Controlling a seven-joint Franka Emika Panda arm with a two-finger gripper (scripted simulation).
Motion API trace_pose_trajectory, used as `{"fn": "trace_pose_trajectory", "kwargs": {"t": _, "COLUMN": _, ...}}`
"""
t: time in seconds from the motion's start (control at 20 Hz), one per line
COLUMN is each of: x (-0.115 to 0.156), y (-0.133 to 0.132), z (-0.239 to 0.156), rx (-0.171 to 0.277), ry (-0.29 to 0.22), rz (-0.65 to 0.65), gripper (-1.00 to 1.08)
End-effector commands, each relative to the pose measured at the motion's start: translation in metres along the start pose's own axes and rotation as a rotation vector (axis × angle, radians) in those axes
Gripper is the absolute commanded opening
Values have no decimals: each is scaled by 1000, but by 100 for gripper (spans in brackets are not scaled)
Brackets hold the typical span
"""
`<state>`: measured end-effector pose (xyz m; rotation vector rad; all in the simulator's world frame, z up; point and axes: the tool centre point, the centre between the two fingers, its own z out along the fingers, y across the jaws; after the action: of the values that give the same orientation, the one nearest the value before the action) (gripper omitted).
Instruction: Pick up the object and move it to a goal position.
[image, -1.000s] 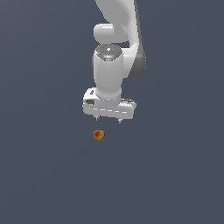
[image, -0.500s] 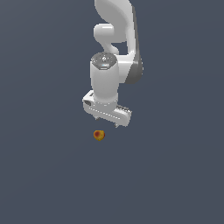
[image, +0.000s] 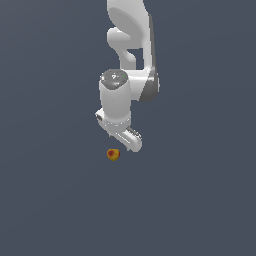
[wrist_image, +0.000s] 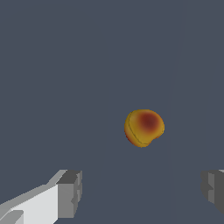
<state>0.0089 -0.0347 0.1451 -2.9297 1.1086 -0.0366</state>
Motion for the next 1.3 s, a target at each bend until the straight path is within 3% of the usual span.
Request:
{"fn": "trace_pose_trajectory", "kwargs": {"t": 0.0, "x": 1, "y": 3, "z": 6, "rx": -1, "ry": -4, "rz": 80, "gripper": 100}}
{"fn": "trace_pose_trajectory", "kwargs": {"t": 0.85, "x": 8, "y": 25, "z": 43, "rx": -14, "ry": -14, "rz": 610, "gripper": 100}}
{"fn": "trace_pose_trajectory", "kwargs": {"t": 1.25, "x": 11, "y": 34, "z": 55, "rx": -21, "ry": -12, "rz": 789, "gripper": 100}}
